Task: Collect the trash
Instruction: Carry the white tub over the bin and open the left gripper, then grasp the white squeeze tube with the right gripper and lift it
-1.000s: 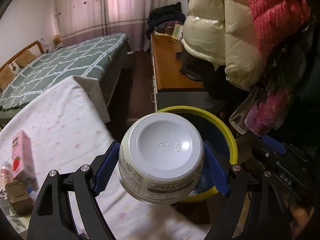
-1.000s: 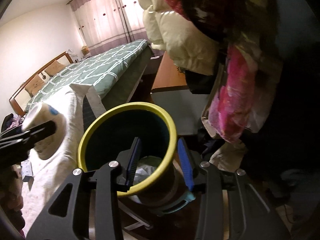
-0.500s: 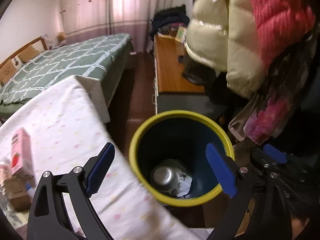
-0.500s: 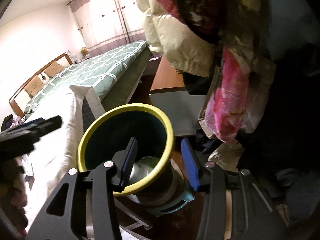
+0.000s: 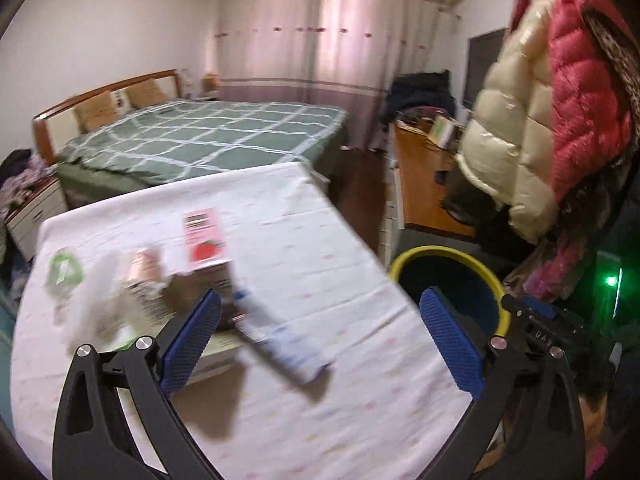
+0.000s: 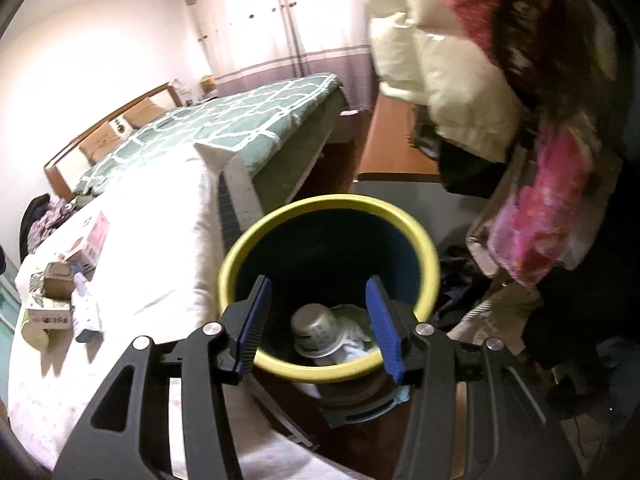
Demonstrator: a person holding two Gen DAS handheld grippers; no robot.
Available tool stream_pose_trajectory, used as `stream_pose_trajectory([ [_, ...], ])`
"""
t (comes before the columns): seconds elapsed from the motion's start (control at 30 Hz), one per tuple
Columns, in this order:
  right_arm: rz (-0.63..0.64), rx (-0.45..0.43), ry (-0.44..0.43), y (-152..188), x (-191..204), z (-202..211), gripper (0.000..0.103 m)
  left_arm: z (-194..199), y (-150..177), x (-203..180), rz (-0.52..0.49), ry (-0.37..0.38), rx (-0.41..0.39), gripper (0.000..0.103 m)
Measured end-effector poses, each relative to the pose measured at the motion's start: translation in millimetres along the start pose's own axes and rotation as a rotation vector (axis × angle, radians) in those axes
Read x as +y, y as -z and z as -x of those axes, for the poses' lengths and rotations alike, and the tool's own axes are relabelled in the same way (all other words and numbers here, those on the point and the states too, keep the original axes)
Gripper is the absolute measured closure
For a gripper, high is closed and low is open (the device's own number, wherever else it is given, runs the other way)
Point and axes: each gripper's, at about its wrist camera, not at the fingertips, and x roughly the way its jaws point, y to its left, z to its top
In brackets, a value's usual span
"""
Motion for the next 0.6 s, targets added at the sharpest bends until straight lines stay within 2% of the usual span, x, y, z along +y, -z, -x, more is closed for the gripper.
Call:
stream_pose_trajectory([
  [0.43, 0.170, 0.040, -0.145, 11.7, 109.3, -6.1, 0.055, 73.7, 50.5, 113.0, 0.151, -0.232, -0.054, 0.005],
  [0.6, 0.231, 0.056, -0.230, 14.4, 156.3, -7.0, 0.054, 92.1, 66.9, 149.5, 0.211, -0.299, -0.063, 0.005],
])
